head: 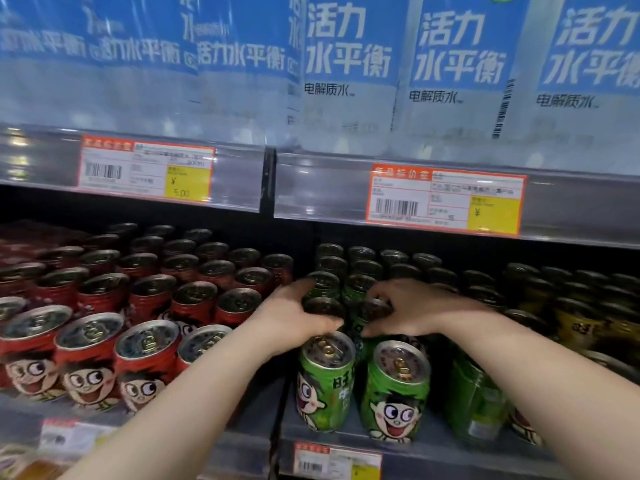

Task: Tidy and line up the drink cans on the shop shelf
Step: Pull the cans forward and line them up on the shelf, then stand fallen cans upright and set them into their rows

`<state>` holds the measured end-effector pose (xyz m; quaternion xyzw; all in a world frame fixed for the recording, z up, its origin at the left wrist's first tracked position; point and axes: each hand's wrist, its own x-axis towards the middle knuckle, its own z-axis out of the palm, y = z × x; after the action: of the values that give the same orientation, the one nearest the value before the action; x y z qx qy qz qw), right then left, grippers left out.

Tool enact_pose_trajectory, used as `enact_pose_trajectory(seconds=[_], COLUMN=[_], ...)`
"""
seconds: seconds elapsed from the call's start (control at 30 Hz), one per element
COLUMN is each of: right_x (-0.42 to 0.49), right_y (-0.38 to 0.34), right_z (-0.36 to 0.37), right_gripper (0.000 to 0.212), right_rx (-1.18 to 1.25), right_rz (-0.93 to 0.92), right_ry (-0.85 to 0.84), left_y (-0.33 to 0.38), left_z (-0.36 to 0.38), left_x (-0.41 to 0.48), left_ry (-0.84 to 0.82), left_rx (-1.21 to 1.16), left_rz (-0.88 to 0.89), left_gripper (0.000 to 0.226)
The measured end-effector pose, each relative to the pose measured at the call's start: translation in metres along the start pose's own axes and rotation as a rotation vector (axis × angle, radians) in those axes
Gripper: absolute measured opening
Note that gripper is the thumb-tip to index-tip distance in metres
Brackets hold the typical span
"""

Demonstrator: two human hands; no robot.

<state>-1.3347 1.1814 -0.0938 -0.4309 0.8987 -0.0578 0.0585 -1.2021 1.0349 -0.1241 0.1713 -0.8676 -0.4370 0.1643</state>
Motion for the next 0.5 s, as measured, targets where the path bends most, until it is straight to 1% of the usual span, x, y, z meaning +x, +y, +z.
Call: enact_pose_trajectory(seconds=[0.03,0.07,0.13,0.2,0.27,0.33,0.4,0.43,0.5], right_x=[0.001,0.002,0.004,0.005,0.002,-0.005,-0.010,-0.012,-0.017], right_y=[0.000,0.001,0.004,0.009,0.017,0.031,0.050,0.058,0.064], right_z=[0.000,-0.001,-0.002,-0.001,-0.004,-0.015,-0.031,-0.036,-0.036], right_gripper=[0.067,0.066,0.065,0.064,0.063,0.058,0.051,0.050,0.055], right_rx=[-0.006,-0.005,0.022,0.064,0.125,0.209,0.225,0.198,0.103], right_rz=[-0.005,-0.016,-0.054,-0.087,-0.105,-0.079,-0.037,-0.014,0.021], right_ry=[0.002,0.000,-0.019,-0.035,-0.024,0.060,0.149,0.146,0.029], left_y=[0.005,0.009,0.011,0.007,0.004,0.003,0.005,0.007,0.014], left_z=[0.001,0.002,0.004,0.005,0.005,0.003,0.004,0.005,0.011], left_x=[0.003,0.006,0.012,0.014,0.011,0.009,0.010,0.011,0.013], left_ry=[-0.054,-0.081,-0.063,-0.038,-0.062,-0.082,-0.050,-0.024,0.001], left_rx=[-0.010,0.032,0.129,0.108,0.037,-0.007,-0.018,0.023,0.131], left_rz=[-0.017,-0.028,-0.015,-0.005,-0.012,-0.016,-0.009,0.009,0.071], left_gripper=[0.051,0.045,0.033,0.026,0.029,0.034,0.038,0.041,0.044])
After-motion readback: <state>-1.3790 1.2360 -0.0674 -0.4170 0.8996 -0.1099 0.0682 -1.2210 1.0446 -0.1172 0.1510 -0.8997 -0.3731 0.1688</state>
